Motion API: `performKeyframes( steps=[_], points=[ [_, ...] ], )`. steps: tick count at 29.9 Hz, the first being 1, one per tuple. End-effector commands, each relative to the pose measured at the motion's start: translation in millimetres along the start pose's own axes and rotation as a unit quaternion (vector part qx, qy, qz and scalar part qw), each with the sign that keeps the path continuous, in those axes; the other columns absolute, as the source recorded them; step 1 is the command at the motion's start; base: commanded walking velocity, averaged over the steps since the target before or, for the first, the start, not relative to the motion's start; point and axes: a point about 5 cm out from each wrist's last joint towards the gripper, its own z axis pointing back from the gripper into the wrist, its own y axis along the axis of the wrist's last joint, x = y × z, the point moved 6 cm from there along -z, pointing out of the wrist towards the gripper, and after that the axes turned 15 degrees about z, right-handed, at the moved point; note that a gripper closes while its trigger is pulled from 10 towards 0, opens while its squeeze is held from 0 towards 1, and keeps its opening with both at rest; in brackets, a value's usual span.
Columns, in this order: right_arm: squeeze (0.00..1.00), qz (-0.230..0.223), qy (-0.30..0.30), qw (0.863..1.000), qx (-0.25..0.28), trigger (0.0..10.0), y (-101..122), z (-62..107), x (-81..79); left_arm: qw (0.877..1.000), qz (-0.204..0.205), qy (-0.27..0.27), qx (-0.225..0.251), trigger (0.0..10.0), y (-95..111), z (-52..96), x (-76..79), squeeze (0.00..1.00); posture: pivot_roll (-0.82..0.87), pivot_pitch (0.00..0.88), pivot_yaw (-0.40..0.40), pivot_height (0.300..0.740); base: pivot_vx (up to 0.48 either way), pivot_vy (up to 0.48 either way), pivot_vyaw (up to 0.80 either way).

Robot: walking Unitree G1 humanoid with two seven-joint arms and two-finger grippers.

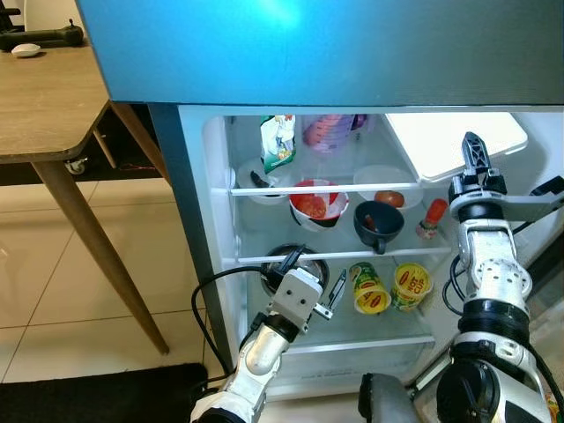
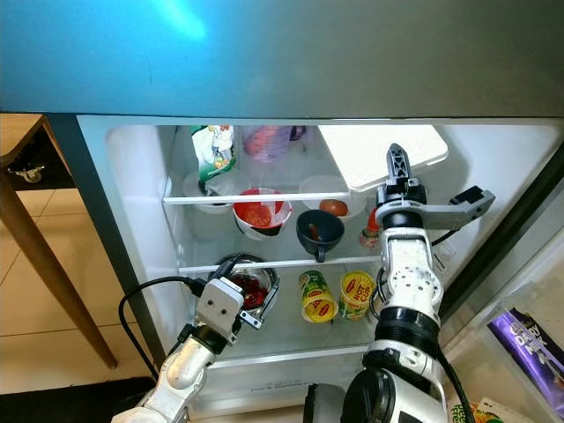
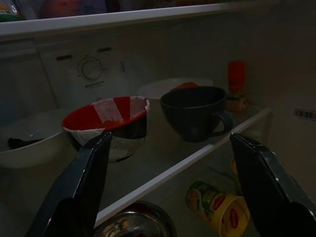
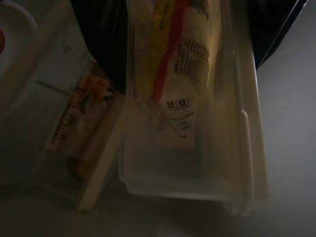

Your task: Restocking fridge

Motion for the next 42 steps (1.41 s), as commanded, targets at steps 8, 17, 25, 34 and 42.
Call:
performKeyframes(
  steps=[8, 17, 25, 34, 42],
  points=[
    [0.0, 0.017, -0.035, 0.999, 0.002, 10.0, 2, -14.4, -4.9, 1.0, -0.005, -0.002, 0.023, 10.0, 12, -6.0, 1.5, 0.0, -0.1, 0.0, -0.081, 0.55, 0.0, 0.0, 0.0],
    [0.0, 0.024, -0.059, 0.998, 0.006, 10.0, 5, -19.9, -2.3, 0.997, -0.007, 0.014, 0.071, 10.0, 36, -15.6, -4.5, 0.0, -0.11, 0.0, -0.087, 0.55, 0.0, 0.0, 0.0],
    [0.0, 0.024, -0.056, 0.998, 0.008, 10.0, 6, -28.8, -10.5, 0.994, -0.002, 0.018, 0.104, 10.0, 54, -22.6, -6.2, 0.0, -0.11, 0.0, -0.087, 0.55, 0.0, 0.0, 0.0],
    [0.0, 0.024, -0.07, 0.997, 0.013, 10.0, 7, -38.9, -13.3, 0.995, -0.004, 0.017, 0.102, 10.0, 54, -22.8, -4.6, 0.0, -0.1, 0.0, -0.087, 0.55, 0.0, 0.0, 0.0],
    [0.44, 0.04, -0.081, 0.996, 0.016, 10.0, 10, -45.7, -10.7, 0.995, -0.005, 0.012, 0.096, 10.0, 52, -22.6, -2.5, 0.0, -0.09, 0.0, -0.088, 0.55, 0.0, 0.0, 0.0]
  ],
)
